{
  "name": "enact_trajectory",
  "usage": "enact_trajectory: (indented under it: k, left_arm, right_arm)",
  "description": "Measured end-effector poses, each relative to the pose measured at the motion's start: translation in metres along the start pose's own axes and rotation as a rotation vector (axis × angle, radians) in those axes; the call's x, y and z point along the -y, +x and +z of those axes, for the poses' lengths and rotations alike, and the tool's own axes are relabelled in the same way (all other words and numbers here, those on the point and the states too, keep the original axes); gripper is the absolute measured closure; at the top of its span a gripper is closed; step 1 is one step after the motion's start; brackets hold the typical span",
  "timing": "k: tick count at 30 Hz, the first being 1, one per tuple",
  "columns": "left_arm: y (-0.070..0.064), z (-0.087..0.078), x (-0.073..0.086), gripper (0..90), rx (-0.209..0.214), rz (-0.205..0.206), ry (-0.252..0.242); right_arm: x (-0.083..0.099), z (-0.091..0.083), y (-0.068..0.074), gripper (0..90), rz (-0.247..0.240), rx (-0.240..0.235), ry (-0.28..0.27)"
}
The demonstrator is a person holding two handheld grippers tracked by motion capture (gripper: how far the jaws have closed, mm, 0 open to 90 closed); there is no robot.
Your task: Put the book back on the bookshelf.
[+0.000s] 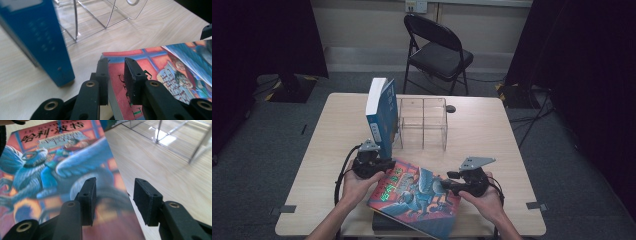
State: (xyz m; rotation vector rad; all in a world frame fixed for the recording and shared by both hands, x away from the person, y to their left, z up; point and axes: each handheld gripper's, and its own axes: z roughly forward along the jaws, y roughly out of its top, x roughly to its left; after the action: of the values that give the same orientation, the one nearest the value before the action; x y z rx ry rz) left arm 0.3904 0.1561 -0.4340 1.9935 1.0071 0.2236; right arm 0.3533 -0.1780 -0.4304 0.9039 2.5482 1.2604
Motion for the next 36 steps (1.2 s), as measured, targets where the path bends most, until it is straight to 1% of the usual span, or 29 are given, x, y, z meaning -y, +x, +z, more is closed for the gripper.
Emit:
enact_trajectory:
  k: [2, 5, 7, 8, 9, 13, 14, 15, 17, 18, 20, 22, 23, 24, 25, 26, 27, 28, 29, 30, 31, 33, 34, 35, 36]
  left_arm:
    - [-0.001, 0.005, -0.004, 74.9, 0.0, 0.016, 0.004]
    - [0.001, 0.009, -0.005, 75.0, 0.029, -0.01, -0.001]
    - [0.001, 0.009, -0.004, 74.9, 0.031, -0.011, -0.009]
    - [0.001, 0.007, -0.004, 74.9, 0.031, -0.004, -0.003]
    - [0.001, 0.006, -0.004, 74.5, 0.032, -0.004, -0.001]
    - [-0.001, -0.004, 0.001, 70.4, 0.054, 0.011, 0.017]
    - [-0.002, -0.007, 0.003, 69.1, 0.046, 0.012, 0.017]
    - [-0.003, -0.01, 0.007, 67.3, 0.044, 0.017, 0.025]
    - [-0.004, -0.019, 0.013, 63.4, 0.054, 0.021, 0.036]
    - [-0.005, -0.023, 0.017, 63.3, 0.056, 0.023, 0.04]
    - [-0.006, -0.032, 0.025, 60.0, 0.061, 0.011, 0.038]
    - [-0.007, -0.036, 0.031, 55.7, 0.061, -0.006, 0.036]
    - [-0.007, -0.039, 0.036, 51.8, 0.049, -0.031, 0.035]
    - [-0.007, -0.041, 0.038, 45.6, 0.052, -0.039, 0.038]
    - [-0.008, -0.042, 0.041, 44.1, 0.067, -0.045, 0.03]
    - [-0.007, -0.043, 0.043, 45.4, 0.078, -0.038, 0.026]
    - [-0.007, -0.044, 0.044, 45.7, 0.085, -0.043, 0.028]
    - [-0.006, -0.043, 0.043, 48.8, 0.107, -0.045, 0.025]
    - [-0.006, -0.041, 0.042, 55.1, 0.133, -0.027, 0.024]
    - [-0.007, -0.04, 0.04, 59.5, 0.139, -0.022, 0.024]
    - [-0.008, -0.036, 0.038, 60.9, 0.131, -0.019, 0.025]
    - [-0.006, -0.033, 0.034, 60.1, 0.132, -0.032, 0.035]
    - [-0.006, -0.032, 0.034, 60.0, 0.133, -0.033, 0.037]
    - [-0.005, -0.031, 0.033, 60.0, 0.136, -0.02, 0.039]
    - [-0.005, -0.03, 0.033, 60.2, 0.138, -0.019, 0.038]
  right_arm:
    - [-0.006, 0.004, 0.001, 52.4, -0.003, -0.018, -0.004]
    - [-0.011, 0.008, 0.001, 52.5, -0.002, -0.027, -0.007]
    - [-0.01, 0.012, 0.002, 52.8, -0.004, -0.029, 0.016]
    - [-0.01, 0.013, 0.001, 53.0, -0.002, -0.035, 0.019]
    - [-0.009, 0.013, 0.001, 52.5, 0.009, -0.045, 0.02]
    - [-0.006, 0.012, -0.002, 53.5, 0.044, -0.057, 0.017]
    - [-0.006, 0.012, -0.002, 53.6, 0.049, -0.058, 0.017]
    - [-0.006, 0.012, -0.002, 53.8, 0.047, -0.059, 0.017]
    - [-0.005, 0.012, -0.002, 53.9, 0.045, -0.057, 0.015]
    - [-0.005, 0.012, -0.002, 53.9, 0.043, -0.056, 0.014]
    - [-0.005, 0.012, -0.001, 53.9, 0.04, -0.054, 0.013]
    - [-0.005, 0.012, -0.001, 53.9, 0.039, -0.051, 0.012]
    - [-0.005, 0.012, -0.001, 53.8, 0.039, -0.05, 0.012]
    - [-0.005, 0.011, 0.0, 53.8, 0.035, -0.045, 0.011]
    - [-0.005, 0.011, 0.0, 53.8, 0.031, -0.04, 0.013]
    - [-0.005, 0.011, 0.001, 53.8, 0.03, -0.037, 0.011]
    - [-0.005, 0.011, 0.001, 53.8, 0.027, -0.035, 0.011]
    - [-0.005, 0.011, 0.001, 53.8, 0.027, -0.036, 0.01]
    - [-0.005, 0.011, 0.0, 53.7, 0.027, -0.04, 0.012]
    - [-0.005, 0.012, 0.0, 53.8, 0.032, -0.044, 0.014]
    - [-0.006, 0.012, 0.0, 53.8, 0.031, -0.043, 0.016]
    - [-0.006, 0.011, 0.002, 54.1, 0.029, -0.032, 0.018]
    - [-0.005, 0.011, 0.002, 54.9, 0.028, -0.029, 0.015]
    - [-0.005, 0.011, 0.003, 55.1, 0.028, -0.026, 0.013]
    - [-0.004, 0.011, 0.003, 56.0, 0.029, -0.027, 0.009]
